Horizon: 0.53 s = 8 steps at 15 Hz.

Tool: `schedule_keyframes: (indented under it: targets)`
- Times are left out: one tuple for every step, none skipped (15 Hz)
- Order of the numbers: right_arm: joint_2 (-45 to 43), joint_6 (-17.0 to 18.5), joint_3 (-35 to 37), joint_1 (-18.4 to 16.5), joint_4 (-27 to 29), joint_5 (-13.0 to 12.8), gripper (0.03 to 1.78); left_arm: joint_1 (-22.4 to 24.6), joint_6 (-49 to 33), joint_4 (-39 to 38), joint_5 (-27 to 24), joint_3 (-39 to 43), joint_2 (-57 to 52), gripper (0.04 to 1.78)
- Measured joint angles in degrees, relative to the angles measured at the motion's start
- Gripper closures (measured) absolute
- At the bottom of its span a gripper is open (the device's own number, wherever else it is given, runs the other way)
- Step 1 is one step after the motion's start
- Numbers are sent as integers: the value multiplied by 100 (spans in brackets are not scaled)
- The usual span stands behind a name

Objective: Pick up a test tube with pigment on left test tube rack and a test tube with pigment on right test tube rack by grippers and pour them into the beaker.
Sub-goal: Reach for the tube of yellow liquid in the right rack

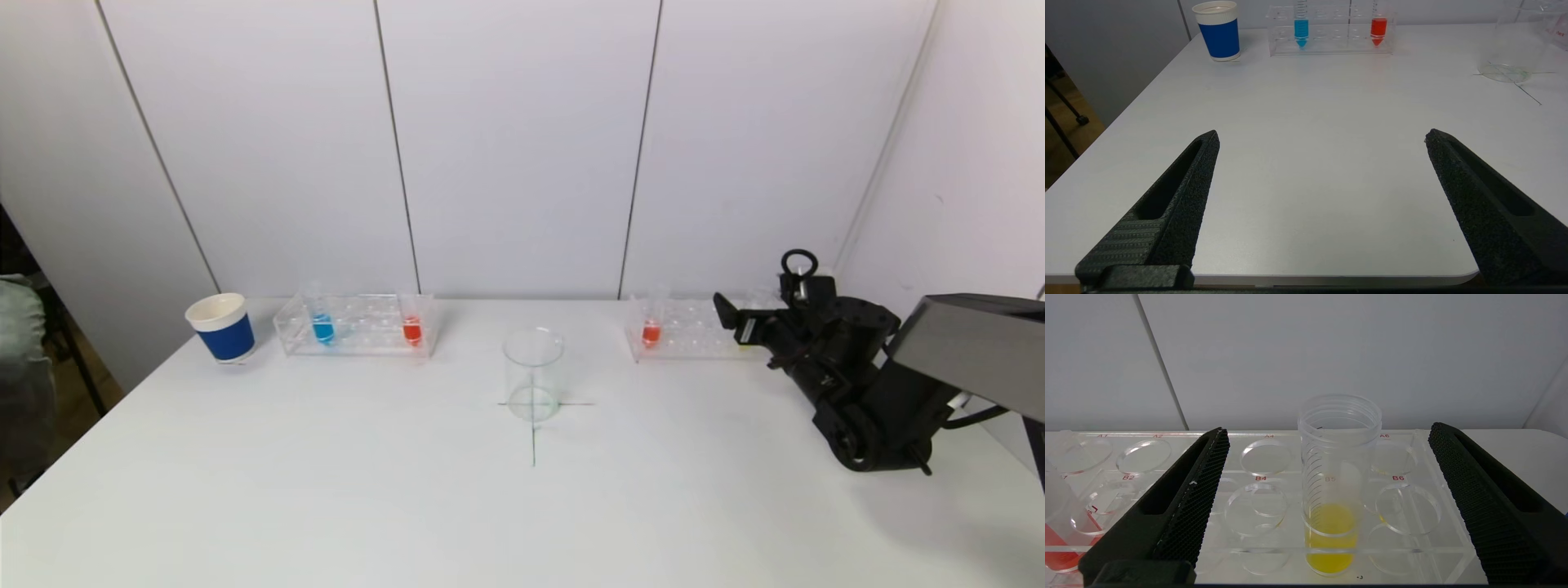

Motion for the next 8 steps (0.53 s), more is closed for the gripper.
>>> schedule_keyframes:
  targets:
    - [2,2,0,-2,0,0,4,0,0,0,-2,0,0,6]
    - [5,2,0,-9,0,2,4,0,2,0,-2,0,0,6]
    - [5,2,0,-11,9,0,4,0,0,0,-2,0,0,6]
    - [6,2,-4,-11,11,0,4,0,0,0,0,0,0,6]
    - [9,2,-10,-11,9,0,4,0,0,0,-2,0,0,6]
    - [11,2,-12,-16,9,2,4,0,0,0,-2,0,0,6]
    - [13,2,-12,-24,17,2,4,0,0,0,0,0,0,6]
    - [13,2,-17,-33,17,2,4,0,-2,0,-2,0,0,6]
